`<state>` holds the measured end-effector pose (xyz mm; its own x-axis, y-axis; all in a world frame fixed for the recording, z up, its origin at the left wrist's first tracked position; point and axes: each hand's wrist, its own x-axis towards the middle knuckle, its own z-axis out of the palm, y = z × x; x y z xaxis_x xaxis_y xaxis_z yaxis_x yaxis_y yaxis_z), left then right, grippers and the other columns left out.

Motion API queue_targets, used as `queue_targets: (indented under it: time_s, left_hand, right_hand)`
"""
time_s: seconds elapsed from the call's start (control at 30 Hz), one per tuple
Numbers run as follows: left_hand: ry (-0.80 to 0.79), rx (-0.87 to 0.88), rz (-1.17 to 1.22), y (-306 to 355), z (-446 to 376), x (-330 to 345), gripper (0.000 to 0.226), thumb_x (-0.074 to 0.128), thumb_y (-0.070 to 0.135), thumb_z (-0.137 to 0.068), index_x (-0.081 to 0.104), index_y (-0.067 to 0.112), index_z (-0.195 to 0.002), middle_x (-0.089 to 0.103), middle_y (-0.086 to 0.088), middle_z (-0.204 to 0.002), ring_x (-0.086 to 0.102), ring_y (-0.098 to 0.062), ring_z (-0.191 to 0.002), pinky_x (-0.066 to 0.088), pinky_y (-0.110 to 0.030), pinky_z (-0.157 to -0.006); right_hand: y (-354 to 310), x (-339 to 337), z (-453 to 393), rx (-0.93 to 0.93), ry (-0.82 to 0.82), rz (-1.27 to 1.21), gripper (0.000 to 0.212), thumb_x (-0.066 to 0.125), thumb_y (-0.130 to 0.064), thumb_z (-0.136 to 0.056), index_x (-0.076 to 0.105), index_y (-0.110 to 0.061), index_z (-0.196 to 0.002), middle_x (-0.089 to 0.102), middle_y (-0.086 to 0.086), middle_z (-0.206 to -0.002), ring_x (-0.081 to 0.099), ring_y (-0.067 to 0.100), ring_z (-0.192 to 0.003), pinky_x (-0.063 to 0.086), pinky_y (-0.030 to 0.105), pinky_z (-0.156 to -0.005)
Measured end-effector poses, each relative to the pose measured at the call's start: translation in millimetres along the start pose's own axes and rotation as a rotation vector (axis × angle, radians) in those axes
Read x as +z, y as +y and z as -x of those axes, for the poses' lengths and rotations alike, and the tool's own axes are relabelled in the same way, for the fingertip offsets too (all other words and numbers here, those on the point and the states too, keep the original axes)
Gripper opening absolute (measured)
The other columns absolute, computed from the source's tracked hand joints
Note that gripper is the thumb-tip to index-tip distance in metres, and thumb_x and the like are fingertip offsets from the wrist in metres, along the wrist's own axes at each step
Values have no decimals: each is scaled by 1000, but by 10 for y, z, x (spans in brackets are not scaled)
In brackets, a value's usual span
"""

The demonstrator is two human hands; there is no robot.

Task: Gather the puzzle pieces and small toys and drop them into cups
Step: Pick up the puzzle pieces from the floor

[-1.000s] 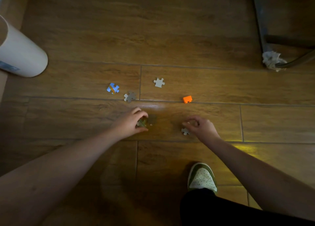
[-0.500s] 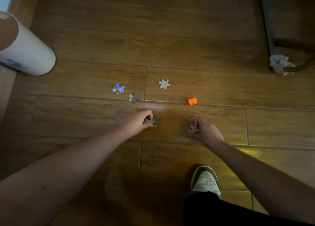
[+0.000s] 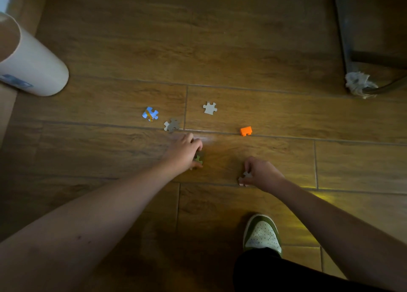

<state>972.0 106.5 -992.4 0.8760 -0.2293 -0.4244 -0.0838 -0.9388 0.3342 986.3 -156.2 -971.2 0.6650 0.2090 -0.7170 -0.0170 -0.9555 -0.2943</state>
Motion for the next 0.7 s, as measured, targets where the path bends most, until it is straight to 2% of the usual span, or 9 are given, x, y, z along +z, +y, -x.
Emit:
queue_targets:
  time_s: [0.07, 0.17, 0.23, 0.3, 0.4, 0.5, 0.53, 0.6, 0.7]
  left_hand:
    - [-6, 10, 15, 4, 6, -17, 42, 76, 42, -75, 49, 22, -101, 44, 0, -113, 43, -17, -105, 43, -32, -83]
    - [-78, 6, 80, 34, 38, -32, 38, 74, 33, -79, 42, 23, -96, 53, 1, -102, 50, -15, -89, 46, -32, -74]
    - [-106, -9, 162, 49, 70, 5, 40, 74, 29, -80, 44, 24, -105, 59, 2, -99, 56, -15, -84, 51, -33, -72]
    - [-88, -57, 279, 70, 102, 22, 50, 74, 32, -80, 47, 26, -122, 60, 6, -105, 58, -11, -89, 53, -32, -77]
    - [-90, -192, 533, 114, 103, -13, 34, 66, 37, -86, 59, 25, -117, 63, 7, -110, 58, -10, -96, 50, -30, -82]
    - [-93, -311, 747, 187, 81, -52, 15, 60, 35, -92, 63, 26, -104, 67, 3, -104, 63, -16, -94, 54, -36, -83]
    - [-87, -355, 865, 213, 70, -60, 7, 59, 31, -93, 63, 26, -97, 68, 0, -100, 66, -18, -91, 56, -38, -80]
    - [-100, -444, 1144, 294, 63, -105, 10, 54, 17, -96, 61, 20, -89, 67, -5, -95, 67, -20, -82, 57, -33, -68]
    - [-118, -499, 1377, 372, 81, -207, 16, 48, 11, -98, 64, 14, -98, 68, -10, -96, 66, -21, -79, 55, -29, -60]
  right_hand:
    - [-15, 5, -21, -3, -65, 50, 33, 78, -41, -75, 48, -28, -78, 57, -7, -76, 57, 14, -73, 42, 29, -56]
    - [-42, 5, -37, -49, -139, 64, 27, 73, -44, -80, 51, -29, -74, 57, -7, -75, 58, 15, -77, 45, 30, -62]
    - [-73, -20, -25, -85, -160, 33, 21, 68, -44, -85, 57, -27, -79, 55, -8, -73, 55, 13, -75, 42, 29, -63]
    - [-128, -32, -1, -90, -124, -128, 22, 67, -44, -86, 65, -22, -85, 53, -8, -69, 48, 7, -64, 37, 25, -56]
    - [-290, -62, 49, -31, -51, -565, 25, 66, -40, -88, 70, -15, -88, 51, -7, -62, 39, 7, -51, 31, 23, -49]
    - [-538, -150, 96, -39, -89, -827, 18, 62, -32, -92, 66, -19, -80, 41, -6, -57, 33, 8, -49, 28, 24, -47]
    - [-617, -168, 100, -58, -101, -877, 17, 62, -30, -92, 64, -20, -79, 39, -5, -56, 31, 8, -49, 27, 24, -46]
    - [-745, -185, 99, -86, -86, -876, 16, 64, -30, -91, 64, -20, -78, 42, -11, -50, 31, 7, -46, 28, 24, -45]
    - [-888, -183, 94, -121, 1, -774, 13, 67, -32, -89, 68, -22, -80, 52, -16, -51, 38, 1, -42, 33, 22, -47]
